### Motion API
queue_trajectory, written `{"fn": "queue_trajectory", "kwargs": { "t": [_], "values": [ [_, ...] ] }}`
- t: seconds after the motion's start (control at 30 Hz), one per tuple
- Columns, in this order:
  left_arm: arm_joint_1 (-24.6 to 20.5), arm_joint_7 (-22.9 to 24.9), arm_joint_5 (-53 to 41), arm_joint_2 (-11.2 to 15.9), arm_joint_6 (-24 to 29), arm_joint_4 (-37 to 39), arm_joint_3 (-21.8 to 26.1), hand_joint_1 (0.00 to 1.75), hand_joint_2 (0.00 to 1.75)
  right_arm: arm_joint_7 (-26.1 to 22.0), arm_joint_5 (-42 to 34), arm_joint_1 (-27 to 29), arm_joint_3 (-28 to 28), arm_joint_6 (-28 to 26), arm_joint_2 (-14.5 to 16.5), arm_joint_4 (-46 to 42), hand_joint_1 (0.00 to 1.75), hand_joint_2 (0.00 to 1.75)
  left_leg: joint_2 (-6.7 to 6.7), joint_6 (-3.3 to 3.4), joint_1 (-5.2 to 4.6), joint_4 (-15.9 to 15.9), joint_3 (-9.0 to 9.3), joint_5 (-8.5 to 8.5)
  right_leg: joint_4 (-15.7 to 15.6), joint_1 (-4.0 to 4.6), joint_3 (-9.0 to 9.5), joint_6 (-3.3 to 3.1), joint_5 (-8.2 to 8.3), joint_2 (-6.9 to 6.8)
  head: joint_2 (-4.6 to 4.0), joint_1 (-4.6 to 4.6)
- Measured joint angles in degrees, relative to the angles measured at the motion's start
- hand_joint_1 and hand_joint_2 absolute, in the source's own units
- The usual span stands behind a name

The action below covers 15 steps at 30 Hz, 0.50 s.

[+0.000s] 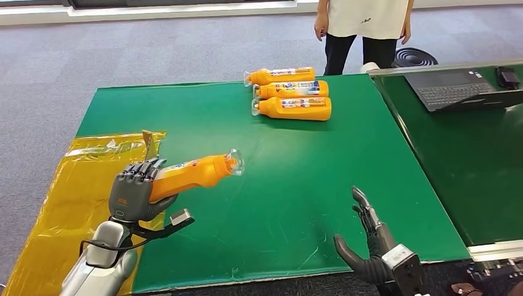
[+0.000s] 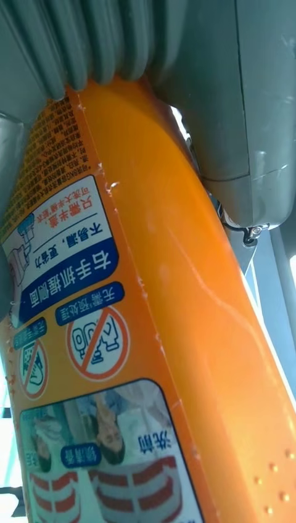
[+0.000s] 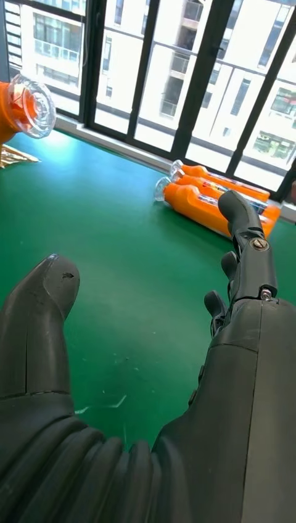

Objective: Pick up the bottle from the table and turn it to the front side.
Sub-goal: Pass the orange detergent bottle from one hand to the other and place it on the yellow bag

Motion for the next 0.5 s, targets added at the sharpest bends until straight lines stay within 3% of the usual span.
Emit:
{"fn": "queue_trajectory", "kwargs": {
  "t": [0.5],
  "values": [
    [-0.01,2.09,-4.78,0.17,2.05,1.99,0.01,1.75,1.75,-0.15,0.14,0.94,-1.02,0.12,-0.51,-0.40,0.00,1.75,0.02,0.00,0.00,0.00,0.02,0.00,0.00,0.00,0.01,0.00,0.01,0.01,0.00,0.00]
  ]
}}
